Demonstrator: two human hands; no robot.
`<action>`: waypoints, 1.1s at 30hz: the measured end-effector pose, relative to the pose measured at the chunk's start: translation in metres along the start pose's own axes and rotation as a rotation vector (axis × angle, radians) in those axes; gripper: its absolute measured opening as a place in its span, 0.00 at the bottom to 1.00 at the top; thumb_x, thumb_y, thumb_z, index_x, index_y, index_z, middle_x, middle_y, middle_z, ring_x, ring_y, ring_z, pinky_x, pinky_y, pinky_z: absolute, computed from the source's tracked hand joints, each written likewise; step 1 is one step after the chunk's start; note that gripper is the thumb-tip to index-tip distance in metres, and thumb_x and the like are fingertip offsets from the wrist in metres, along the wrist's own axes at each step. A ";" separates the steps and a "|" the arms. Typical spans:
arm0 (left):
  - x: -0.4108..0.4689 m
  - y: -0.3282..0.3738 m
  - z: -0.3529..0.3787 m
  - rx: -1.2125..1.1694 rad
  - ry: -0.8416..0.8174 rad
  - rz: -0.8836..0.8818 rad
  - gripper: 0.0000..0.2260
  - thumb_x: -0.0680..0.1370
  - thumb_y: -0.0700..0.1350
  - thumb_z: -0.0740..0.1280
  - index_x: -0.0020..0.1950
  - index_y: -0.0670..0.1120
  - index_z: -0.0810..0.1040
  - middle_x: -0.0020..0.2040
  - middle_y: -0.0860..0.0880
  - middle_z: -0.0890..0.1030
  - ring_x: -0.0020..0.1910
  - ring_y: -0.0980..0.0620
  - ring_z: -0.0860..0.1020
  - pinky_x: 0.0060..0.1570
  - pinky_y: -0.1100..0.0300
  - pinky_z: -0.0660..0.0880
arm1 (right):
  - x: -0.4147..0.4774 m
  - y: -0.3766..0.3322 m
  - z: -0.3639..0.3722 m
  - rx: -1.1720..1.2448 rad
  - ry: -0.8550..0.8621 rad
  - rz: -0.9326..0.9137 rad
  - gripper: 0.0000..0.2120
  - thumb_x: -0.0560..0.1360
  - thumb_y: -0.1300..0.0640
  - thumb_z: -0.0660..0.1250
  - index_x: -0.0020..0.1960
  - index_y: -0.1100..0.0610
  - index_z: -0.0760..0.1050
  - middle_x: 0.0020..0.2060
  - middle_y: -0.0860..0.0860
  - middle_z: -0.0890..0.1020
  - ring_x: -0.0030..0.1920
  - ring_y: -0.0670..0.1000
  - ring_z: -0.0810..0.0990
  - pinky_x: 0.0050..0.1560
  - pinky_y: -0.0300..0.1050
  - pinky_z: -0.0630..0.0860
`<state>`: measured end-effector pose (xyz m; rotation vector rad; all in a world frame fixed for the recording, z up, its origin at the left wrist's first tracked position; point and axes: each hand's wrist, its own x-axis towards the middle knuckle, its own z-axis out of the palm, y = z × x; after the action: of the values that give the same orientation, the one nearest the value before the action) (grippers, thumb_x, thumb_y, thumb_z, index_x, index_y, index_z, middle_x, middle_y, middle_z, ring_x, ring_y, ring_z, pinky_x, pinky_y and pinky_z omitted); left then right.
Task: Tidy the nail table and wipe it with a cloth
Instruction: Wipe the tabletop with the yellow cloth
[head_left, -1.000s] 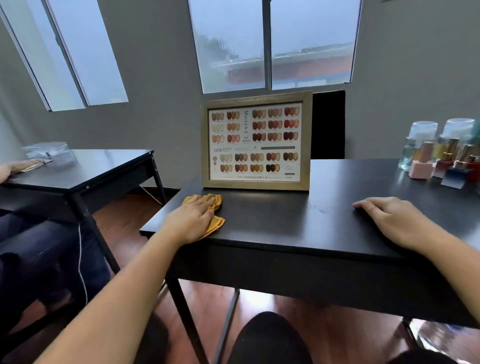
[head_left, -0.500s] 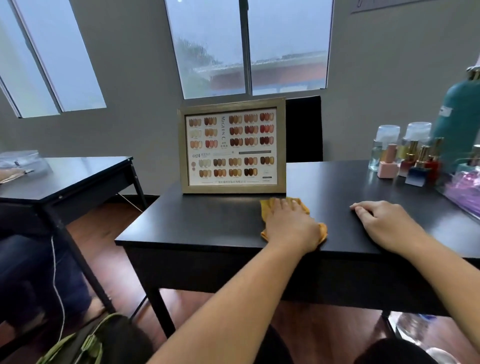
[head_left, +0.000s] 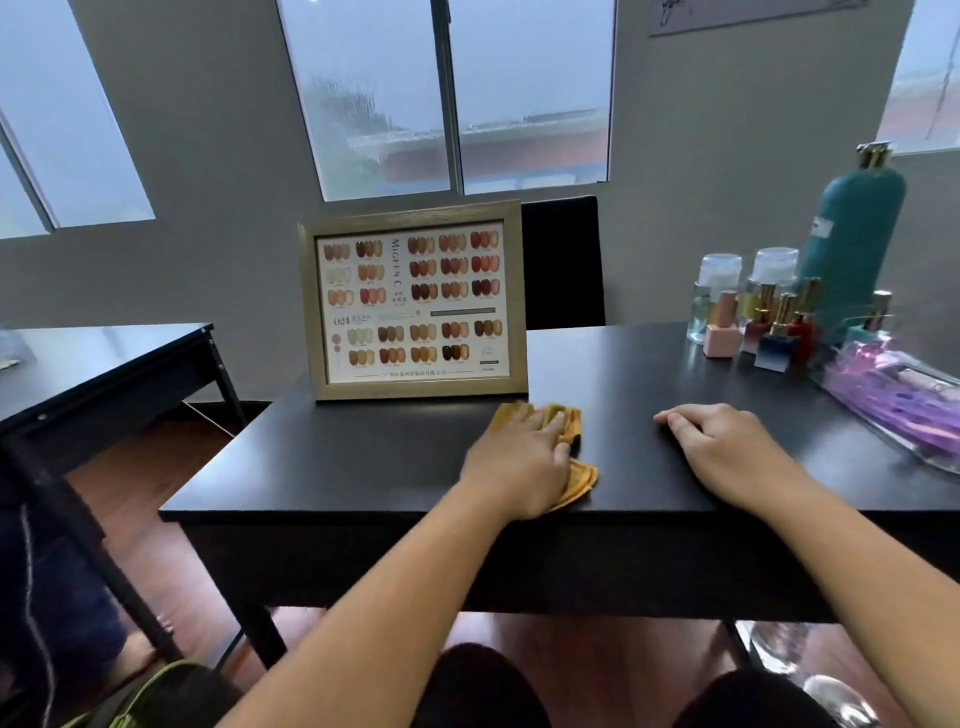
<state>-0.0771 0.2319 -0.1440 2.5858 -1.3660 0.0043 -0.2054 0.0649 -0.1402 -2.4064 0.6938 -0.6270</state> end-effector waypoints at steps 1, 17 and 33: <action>-0.004 -0.017 -0.004 0.011 0.000 -0.047 0.23 0.81 0.51 0.47 0.76 0.48 0.52 0.78 0.49 0.52 0.77 0.50 0.48 0.73 0.56 0.46 | 0.000 0.000 0.000 0.002 -0.003 0.002 0.14 0.80 0.56 0.57 0.55 0.56 0.81 0.55 0.53 0.83 0.59 0.55 0.77 0.51 0.43 0.68; -0.011 -0.038 -0.011 0.013 -0.057 0.010 0.23 0.81 0.55 0.47 0.76 0.55 0.51 0.78 0.55 0.51 0.76 0.56 0.46 0.72 0.58 0.45 | 0.000 0.007 0.003 -0.101 -0.099 -0.063 0.15 0.78 0.51 0.60 0.63 0.49 0.77 0.66 0.46 0.76 0.70 0.47 0.69 0.65 0.40 0.64; -0.033 -0.140 -0.050 -0.305 0.305 -0.494 0.21 0.78 0.54 0.58 0.69 0.50 0.69 0.70 0.48 0.70 0.68 0.46 0.68 0.67 0.50 0.66 | 0.013 -0.103 0.063 -0.036 -0.260 -0.182 0.17 0.77 0.47 0.62 0.62 0.51 0.76 0.60 0.50 0.79 0.60 0.51 0.76 0.59 0.43 0.70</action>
<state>0.0229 0.3448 -0.1247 2.4597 -0.5568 0.0990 -0.1259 0.1543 -0.1199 -2.5420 0.3837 -0.3641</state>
